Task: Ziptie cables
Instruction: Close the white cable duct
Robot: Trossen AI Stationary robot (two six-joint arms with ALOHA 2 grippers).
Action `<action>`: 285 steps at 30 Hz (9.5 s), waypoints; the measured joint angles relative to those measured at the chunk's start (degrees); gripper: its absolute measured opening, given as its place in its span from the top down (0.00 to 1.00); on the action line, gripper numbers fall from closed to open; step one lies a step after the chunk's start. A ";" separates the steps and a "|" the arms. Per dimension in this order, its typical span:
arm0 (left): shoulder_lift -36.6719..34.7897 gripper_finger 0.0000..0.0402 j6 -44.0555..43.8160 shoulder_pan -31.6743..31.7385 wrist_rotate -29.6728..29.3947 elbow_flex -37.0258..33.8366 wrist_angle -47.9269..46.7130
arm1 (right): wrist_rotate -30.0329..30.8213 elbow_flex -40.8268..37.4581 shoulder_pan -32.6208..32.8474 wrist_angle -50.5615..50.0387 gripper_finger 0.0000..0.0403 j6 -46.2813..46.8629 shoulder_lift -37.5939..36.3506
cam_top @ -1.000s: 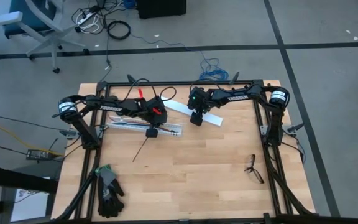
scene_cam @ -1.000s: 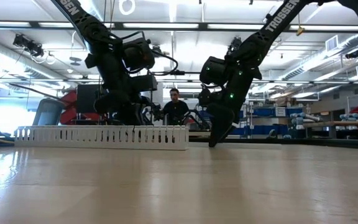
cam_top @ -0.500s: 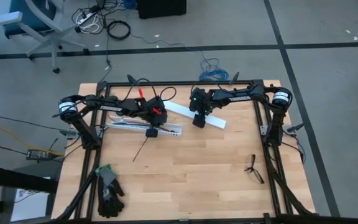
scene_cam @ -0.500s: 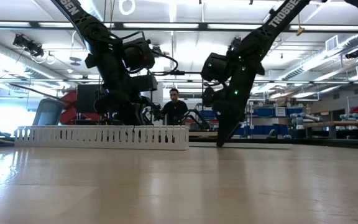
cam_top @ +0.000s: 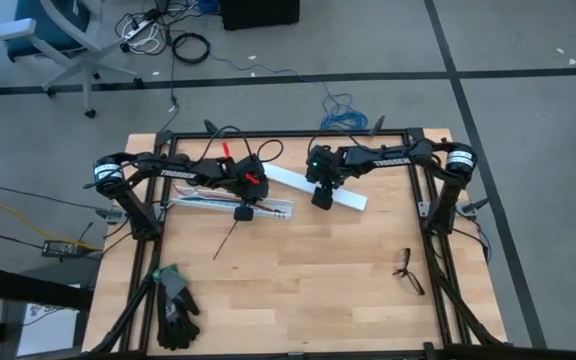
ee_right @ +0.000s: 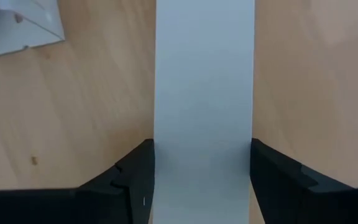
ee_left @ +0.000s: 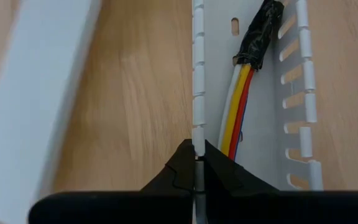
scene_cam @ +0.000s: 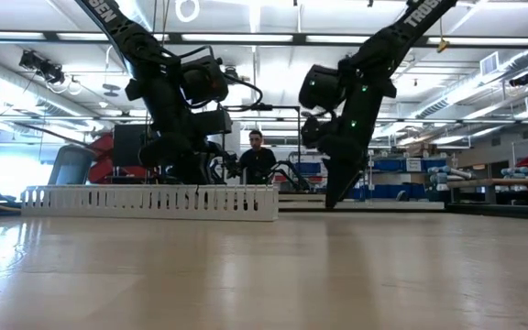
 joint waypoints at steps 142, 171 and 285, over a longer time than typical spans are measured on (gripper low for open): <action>7.58 0.37 -10.42 -4.63 7.34 2.67 22.13 | 19.88 -21.88 33.51 -15.18 0.46 33.43 -35.60; 7.45 0.42 -5.96 -4.52 7.14 2.82 17.87 | 6.84 -21.88 28.69 -13.47 0.46 24.62 -35.55; 7.82 0.26 -7.78 -4.55 1.44 3.65 14.83 | 14.93 -21.42 20.69 26.67 0.42 6.78 -23.45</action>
